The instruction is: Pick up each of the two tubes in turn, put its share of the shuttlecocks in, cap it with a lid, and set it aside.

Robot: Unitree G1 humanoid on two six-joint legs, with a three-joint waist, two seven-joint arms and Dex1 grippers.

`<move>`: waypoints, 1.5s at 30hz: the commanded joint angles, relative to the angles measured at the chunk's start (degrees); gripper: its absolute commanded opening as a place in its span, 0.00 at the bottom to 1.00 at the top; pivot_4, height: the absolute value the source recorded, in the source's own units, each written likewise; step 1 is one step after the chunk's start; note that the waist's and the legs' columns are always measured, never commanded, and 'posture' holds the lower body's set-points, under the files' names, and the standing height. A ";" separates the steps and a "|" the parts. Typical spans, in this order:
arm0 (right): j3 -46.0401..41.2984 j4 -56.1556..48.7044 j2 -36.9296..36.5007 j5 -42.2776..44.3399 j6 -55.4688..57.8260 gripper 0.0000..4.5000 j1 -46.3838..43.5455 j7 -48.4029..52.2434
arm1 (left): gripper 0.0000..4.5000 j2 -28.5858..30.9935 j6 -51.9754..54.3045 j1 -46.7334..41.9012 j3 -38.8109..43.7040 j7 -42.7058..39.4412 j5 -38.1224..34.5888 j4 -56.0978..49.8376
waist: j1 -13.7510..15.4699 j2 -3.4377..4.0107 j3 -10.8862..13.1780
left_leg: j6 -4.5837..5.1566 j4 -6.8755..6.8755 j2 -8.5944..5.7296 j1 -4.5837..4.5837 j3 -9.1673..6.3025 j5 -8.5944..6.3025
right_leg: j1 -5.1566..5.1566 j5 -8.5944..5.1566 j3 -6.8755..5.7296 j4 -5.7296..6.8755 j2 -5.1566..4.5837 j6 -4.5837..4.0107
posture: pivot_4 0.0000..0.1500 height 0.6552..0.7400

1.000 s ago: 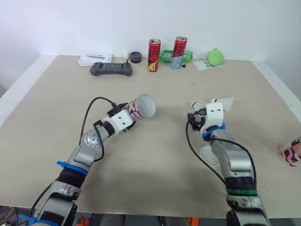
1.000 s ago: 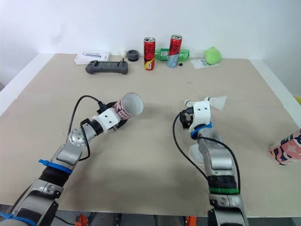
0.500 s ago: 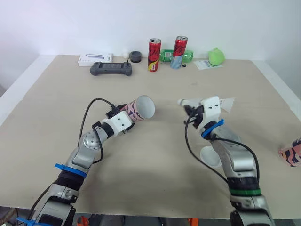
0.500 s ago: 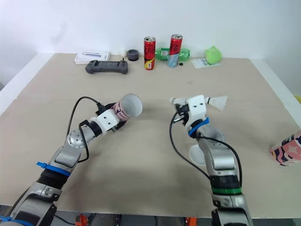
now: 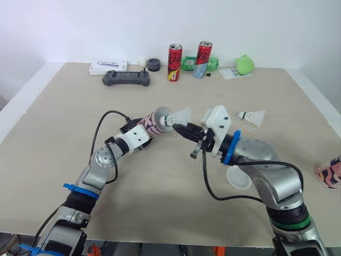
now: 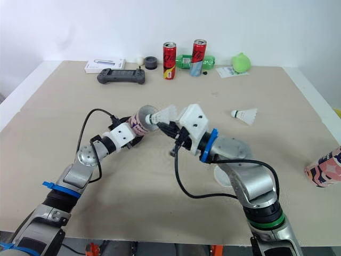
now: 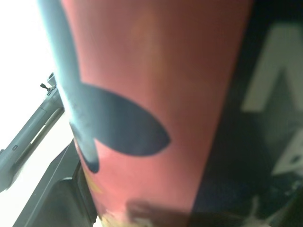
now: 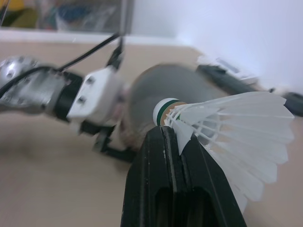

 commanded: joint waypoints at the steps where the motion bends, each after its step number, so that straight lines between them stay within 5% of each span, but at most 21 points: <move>1: -1.66 -1.98 1.83 2.31 1.32 0.15 -1.71 -0.30 | 0.79 -0.07 0.02 -0.61 -0.20 0.33 0.44 -0.67 | 0.05 0.00 0.00 | 0.00 0.00 0.00 0.00 0.00 0.00 | 0.00 0.00 -0.01 0.00 0.00 0.00 | 1.00 1.00; 8: -14.26 -2.14 0.03 11.88 5.13 0.90 2.47 0.61 | 0.79 0.03 0.00 -0.34 -0.03 0.57 0.22 -0.75 | 0.14 -0.02 -0.01 | 0.00 0.02 -0.04 -0.01 -0.02 0.00 | 0.06 0.01 0.00 -0.01 -0.04 -0.02 | 1.00 1.00; 10: -16.70 -0.65 0.49 12.20 4.71 0.99 3.23 -1.05 | 0.79 -0.02 -0.15 -0.34 -0.12 0.64 0.25 -0.66 | 0.13 -0.01 0.00 | 0.00 -0.01 -0.02 0.00 -0.03 0.00 | 0.05 -0.01 -0.01 -0.01 -0.01 -0.01 | 1.00 1.00; 14: -22.92 13.06 -1.35 -2.37 -2.35 0.99 0.50 -16.56 | 0.79 -0.05 0.00 -0.49 0.12 0.87 0.14 -0.83 | 0.10 -0.01 0.00 | -0.03 0.01 -0.02 0.03 0.02 0.02 | 0.04 0.05 0.00 0.00 -0.02 -0.02 | 1.00 1.00; 18: -27.63 25.04 -2.60 -7.09 -5.46 0.99 -1.34 -23.55 | 0.79 -0.16 -0.26 -0.14 -0.22 0.64 0.14 -0.88 | 0.24 -0.01 0.00 | -0.20 0.01 -0.08 0.01 0.04 0.13 | 0.04 0.14 0.02 -0.02 -0.08 -0.09 | 1.00 1.00; 38: -27.28 64.02 -0.32 -9.14 -23.69 0.99 -12.22 -19.65 | 0.79 -0.24 -0.37 -0.23 -0.25 0.41 0.07 -1.65 | -0.12 0.04 0.01 | -0.17 -0.06 -0.12 0.03 0.09 0.13 | 0.04 0.13 0.17 -0.02 -0.06 -0.11 | 1.00 1.00; 41: -26.93 64.63 0.01 -9.30 -24.69 0.84 -12.33 -19.44 | 0.79 -0.18 -0.30 -0.19 -0.15 0.47 0.07 -1.82 | -0.12 0.04 0.01 | -0.17 -0.06 -0.12 0.03 0.09 0.13 | 0.04 0.13 0.16 -0.02 -0.06 -0.11 | 1.00 1.00; 45: -26.90 64.94 0.33 -9.42 -25.08 0.38 -12.35 -19.90 | 0.79 -0.04 -0.33 -0.12 -0.05 0.49 0.05 -1.83 | -0.12 0.04 0.01 | -0.17 -0.06 -0.12 0.04 0.09 0.13 | 0.04 0.13 0.17 -0.02 -0.06 -0.11 | 1.00 1.00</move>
